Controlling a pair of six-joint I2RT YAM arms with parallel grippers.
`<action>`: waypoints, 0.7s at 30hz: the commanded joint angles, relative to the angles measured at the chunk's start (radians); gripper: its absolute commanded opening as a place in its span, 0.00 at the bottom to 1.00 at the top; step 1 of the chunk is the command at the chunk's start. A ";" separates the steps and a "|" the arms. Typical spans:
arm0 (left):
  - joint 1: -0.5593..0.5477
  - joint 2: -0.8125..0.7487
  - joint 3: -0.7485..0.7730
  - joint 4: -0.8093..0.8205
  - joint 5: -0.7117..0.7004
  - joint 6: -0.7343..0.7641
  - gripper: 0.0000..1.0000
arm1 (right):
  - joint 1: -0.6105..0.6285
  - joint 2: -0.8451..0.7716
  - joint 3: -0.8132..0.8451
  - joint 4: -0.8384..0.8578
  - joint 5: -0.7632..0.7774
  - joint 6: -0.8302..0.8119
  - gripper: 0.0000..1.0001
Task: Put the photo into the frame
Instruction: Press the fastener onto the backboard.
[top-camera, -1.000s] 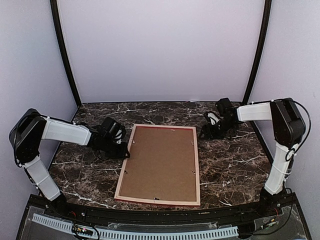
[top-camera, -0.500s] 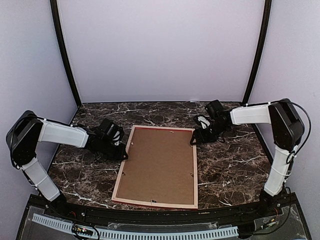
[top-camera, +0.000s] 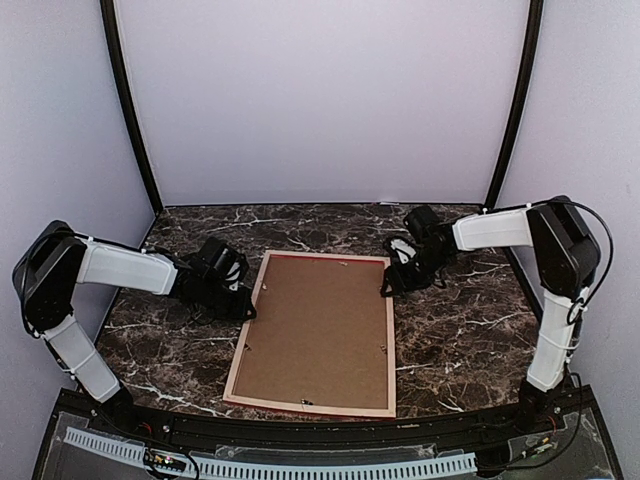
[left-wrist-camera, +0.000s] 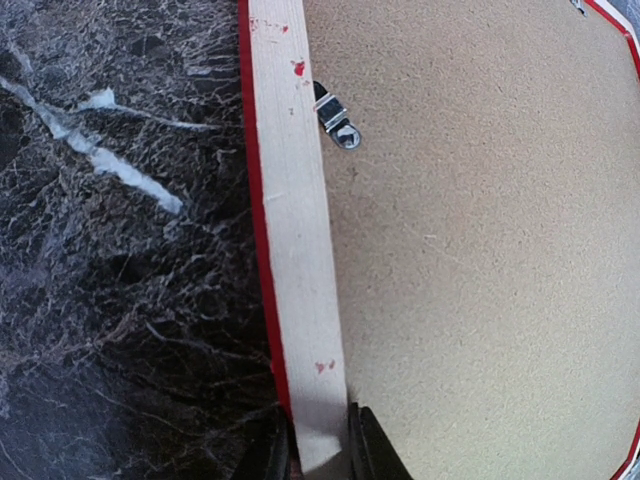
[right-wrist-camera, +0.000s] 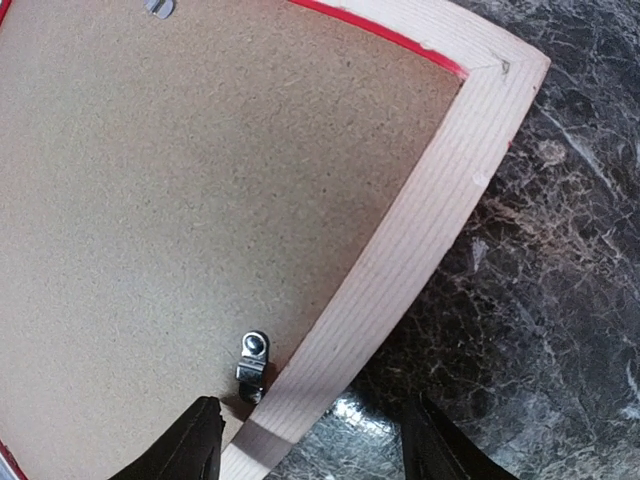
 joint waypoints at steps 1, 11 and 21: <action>0.001 0.078 -0.055 -0.165 -0.002 0.042 0.21 | 0.008 0.031 0.039 0.008 0.010 -0.006 0.62; 0.001 0.085 -0.051 -0.165 -0.002 0.047 0.21 | 0.008 0.074 0.073 -0.004 0.030 -0.014 0.53; 0.001 0.087 -0.045 -0.173 -0.007 0.050 0.21 | 0.009 0.079 0.046 -0.026 0.105 -0.071 0.45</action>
